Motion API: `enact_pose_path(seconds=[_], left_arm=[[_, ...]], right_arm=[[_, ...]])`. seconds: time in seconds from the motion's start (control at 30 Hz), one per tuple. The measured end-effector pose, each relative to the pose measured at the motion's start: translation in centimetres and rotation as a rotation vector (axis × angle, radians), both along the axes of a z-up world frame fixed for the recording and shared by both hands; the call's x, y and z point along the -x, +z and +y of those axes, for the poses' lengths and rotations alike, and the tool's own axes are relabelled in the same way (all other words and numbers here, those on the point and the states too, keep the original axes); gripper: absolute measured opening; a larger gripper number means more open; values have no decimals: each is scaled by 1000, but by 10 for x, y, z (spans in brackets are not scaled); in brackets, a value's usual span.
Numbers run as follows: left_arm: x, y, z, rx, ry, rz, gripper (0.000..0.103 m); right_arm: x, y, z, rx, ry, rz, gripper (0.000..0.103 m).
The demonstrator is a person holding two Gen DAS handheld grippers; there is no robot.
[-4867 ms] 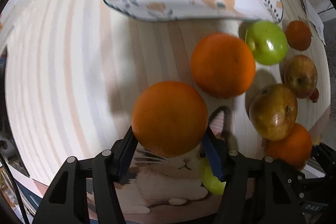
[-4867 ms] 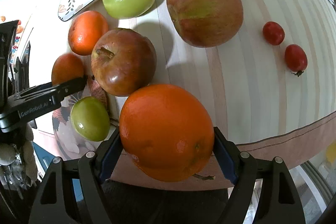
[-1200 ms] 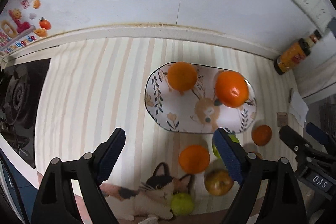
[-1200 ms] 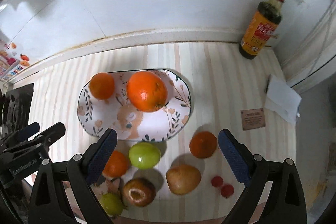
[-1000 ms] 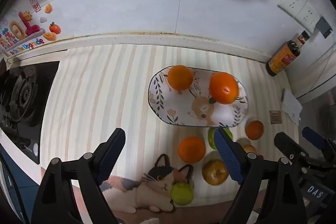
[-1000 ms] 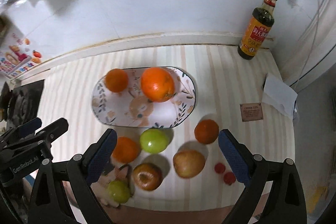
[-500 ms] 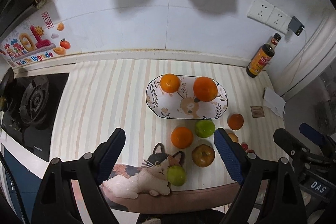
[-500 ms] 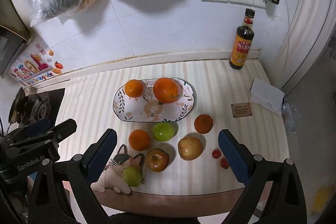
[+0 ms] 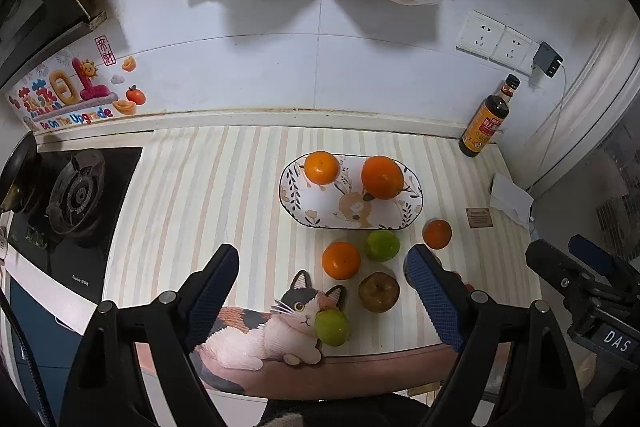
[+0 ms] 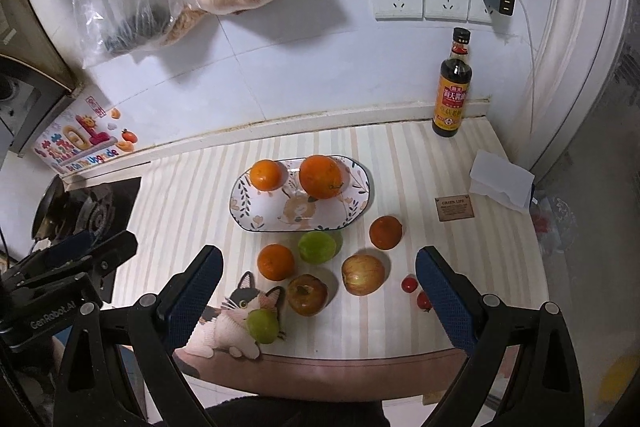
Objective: Organize fruits
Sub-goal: 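Lift both open tools away from the plate, then grasp the large yellow-red apple with the right tool while the left tool grasps an orange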
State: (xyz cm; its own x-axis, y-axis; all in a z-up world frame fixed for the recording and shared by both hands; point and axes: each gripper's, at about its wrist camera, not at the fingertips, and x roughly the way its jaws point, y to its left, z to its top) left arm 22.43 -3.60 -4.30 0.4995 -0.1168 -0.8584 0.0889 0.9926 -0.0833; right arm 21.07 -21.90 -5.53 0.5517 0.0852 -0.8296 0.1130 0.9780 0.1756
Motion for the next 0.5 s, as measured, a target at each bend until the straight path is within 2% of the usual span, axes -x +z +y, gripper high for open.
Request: enact_pose_path(seconds=[0.07,0.1,0.2,0.37,0.5], left_arm=[[-3,-6,-1,-10,6,-3,100],[-4,-11,-2,-16,6,4,103],[-11,-38,-3,-40,23,41,103],[-26,-105,-5,-118,44,179,103],[-36,-145,-2,-172,70,246,103]], right_arm=[[-2,-2,-2,3,-1,3,99],[-4,-6,-3,7,-2,14,99],[-12,-30,-11,-27,1,58,99],[-26,-103,-23,-134,-6,186,99],[-39,-162,-28,-141,-40,261,99]])
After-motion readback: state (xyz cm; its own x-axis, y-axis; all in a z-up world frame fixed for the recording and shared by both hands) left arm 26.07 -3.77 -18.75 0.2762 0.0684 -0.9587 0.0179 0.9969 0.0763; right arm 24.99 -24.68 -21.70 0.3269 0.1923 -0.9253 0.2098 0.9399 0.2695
